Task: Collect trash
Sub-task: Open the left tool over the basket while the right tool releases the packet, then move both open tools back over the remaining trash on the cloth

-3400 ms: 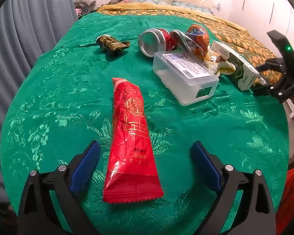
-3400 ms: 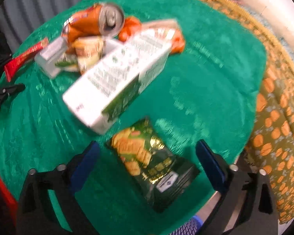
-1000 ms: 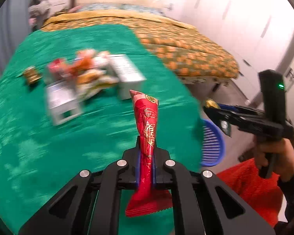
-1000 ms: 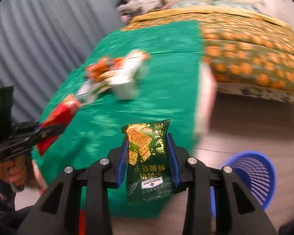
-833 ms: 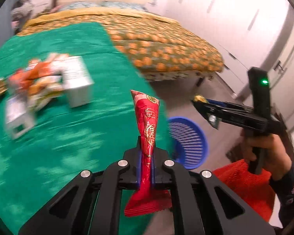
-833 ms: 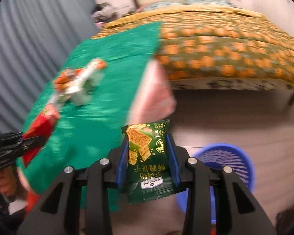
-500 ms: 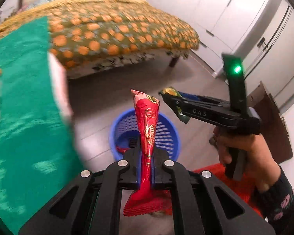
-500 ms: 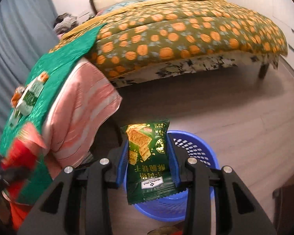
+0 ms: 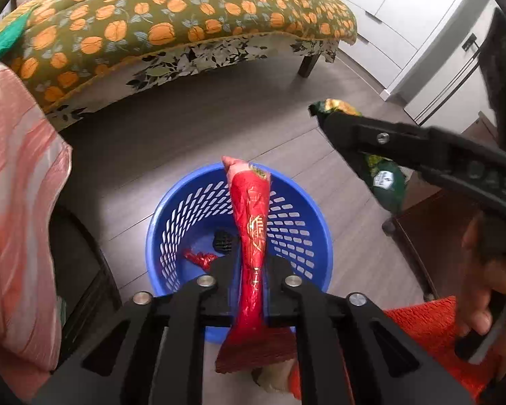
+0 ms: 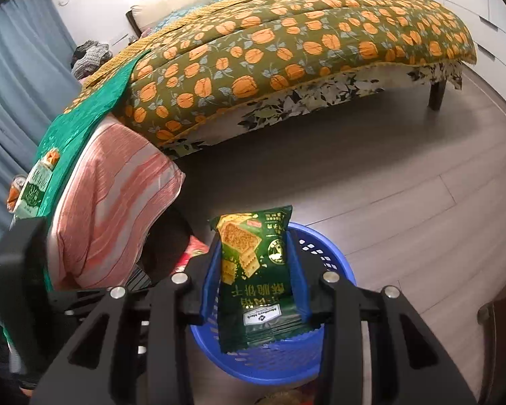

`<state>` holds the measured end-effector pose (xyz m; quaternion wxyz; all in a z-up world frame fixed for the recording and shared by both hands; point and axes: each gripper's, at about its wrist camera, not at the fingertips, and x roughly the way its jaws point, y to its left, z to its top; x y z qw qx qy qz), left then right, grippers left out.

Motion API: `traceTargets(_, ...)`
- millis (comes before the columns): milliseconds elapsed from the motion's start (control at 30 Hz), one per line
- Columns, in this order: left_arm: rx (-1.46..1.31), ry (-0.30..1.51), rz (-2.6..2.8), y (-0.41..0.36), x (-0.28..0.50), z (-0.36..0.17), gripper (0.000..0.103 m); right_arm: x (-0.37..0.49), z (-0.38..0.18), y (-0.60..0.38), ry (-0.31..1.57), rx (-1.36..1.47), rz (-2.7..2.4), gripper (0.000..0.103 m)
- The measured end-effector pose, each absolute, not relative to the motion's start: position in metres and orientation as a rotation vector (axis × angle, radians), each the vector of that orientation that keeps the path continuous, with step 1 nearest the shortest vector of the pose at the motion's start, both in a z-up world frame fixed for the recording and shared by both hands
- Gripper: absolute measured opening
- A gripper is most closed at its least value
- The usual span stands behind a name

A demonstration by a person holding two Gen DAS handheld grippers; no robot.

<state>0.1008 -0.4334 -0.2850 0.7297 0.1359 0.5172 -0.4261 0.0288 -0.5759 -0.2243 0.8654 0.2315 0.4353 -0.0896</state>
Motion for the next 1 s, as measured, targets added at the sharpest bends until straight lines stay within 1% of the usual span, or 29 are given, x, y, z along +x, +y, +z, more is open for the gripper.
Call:
traceTargets(33, 0.306, 1.138, -0.934, -0.437, 0.103, -0.289, 0.038, 0.029, -0.227, -0.579, 0.914, 0.494, -0.189, 0.049)
traceTargets(67, 0.313, 1.131, -0.927, -0.439, 0.104, -0.291, 0.054, 0.029, -0.228, -0.579, 0.914, 0.506, -0.189, 0.066)
traceTargets(100, 0.319, 1.116, -0.914, -0.439, 0.105, -0.292, 0.059, 0.027, -0.228, -0.58, 0.909, 0.513, -0.196, 0.068)
traceTargets(167, 0.323, 1.103, -0.907, -0.438, 0.105, -0.289, 0.062, 0.026, -0.226, -0.581, 0.908, 0.503, -0.206, 0.068)
traceTargets(200, 0.314, 1.103, -0.91, -0.434, 0.104, -0.286, 0.066, 0.025, -0.225, -0.582, 0.903, 0.497, -0.216, 0.069)
traceTargets(233, 0.305, 1.098, -0.911, -0.429, 0.102, -0.281, 0.068, 0.024, -0.223, -0.582, 0.898, 0.491, -0.229, 0.07)
traceTargets(300, 0.292, 1.078, -0.916, -0.418, 0.096, -0.269, 0.071, 0.023, -0.218, -0.58, 0.889, 0.465, -0.256, 0.078)
traceTargets(367, 0.273, 1.053, -0.924, -0.404, 0.088, -0.254, 0.076, 0.025, -0.21, -0.574, 0.873, 0.414, -0.289, 0.083)
traceTargets(433, 0.238, 1.03, -0.933, -0.388, 0.081, -0.238, 0.08, 0.027, -0.203, -0.566, 0.849, 0.374, -0.3, 0.085)
traceTargets(567, 0.17, 0.997, -0.934, -0.35, 0.066, -0.206, 0.085, 0.031, -0.186, -0.546, 0.782, 0.328, -0.295, 0.086)
traceTargets(767, 0.151, 0.928, -0.866, -0.273, 0.057, -0.175, 0.086, 0.036, -0.156, -0.491, 0.661, 0.179, -0.24, 0.086)
traceTargets(933, 0.141, 0.889, -0.731, -0.19, 0.067, -0.163, 0.086, 0.053, -0.152, -0.431, 0.669, 0.034, -0.167, 0.086)
traceTargets(1000, 0.138, 0.886, -0.654, -0.154, 0.076, -0.162, 0.086, 0.06, -0.148, -0.403, 0.688, 0.025, -0.109, 0.086)
